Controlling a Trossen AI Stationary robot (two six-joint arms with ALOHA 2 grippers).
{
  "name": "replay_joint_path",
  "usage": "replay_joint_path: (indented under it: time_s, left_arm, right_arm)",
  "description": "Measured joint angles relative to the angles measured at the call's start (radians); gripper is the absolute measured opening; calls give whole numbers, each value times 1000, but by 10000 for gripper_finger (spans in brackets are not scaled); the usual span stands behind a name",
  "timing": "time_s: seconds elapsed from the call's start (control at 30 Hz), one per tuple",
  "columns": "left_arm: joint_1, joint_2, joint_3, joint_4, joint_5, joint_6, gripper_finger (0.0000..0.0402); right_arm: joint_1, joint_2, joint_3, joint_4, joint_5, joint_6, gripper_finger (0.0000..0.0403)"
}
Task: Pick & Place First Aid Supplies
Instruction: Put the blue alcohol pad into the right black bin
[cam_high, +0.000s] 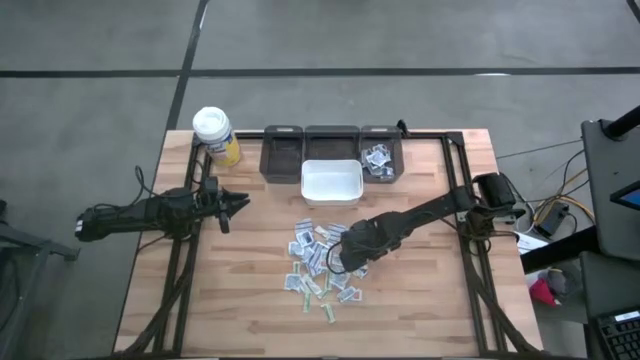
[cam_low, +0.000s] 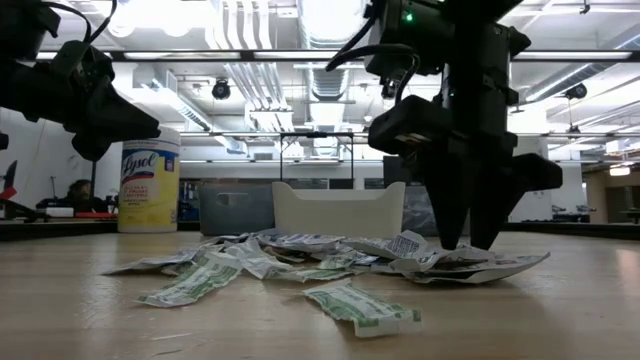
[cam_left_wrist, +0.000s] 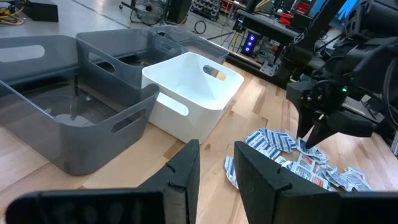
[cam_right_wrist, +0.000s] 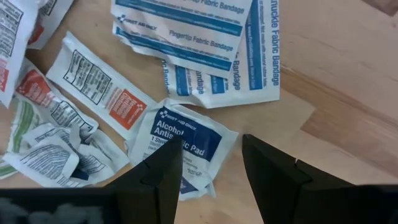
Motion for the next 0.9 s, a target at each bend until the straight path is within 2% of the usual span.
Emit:
replay_joint_path:
  time_s: [0.4, 0.9]
  left_arm:
    - [0, 0, 0, 0, 0, 0, 94]
    - [0, 0, 0, 0, 0, 0, 94]
  right_arm:
    - [-2, 0, -14, -7, 0, 6, 137]
    - [-2, 0, -16, -30, 4, 2, 35]
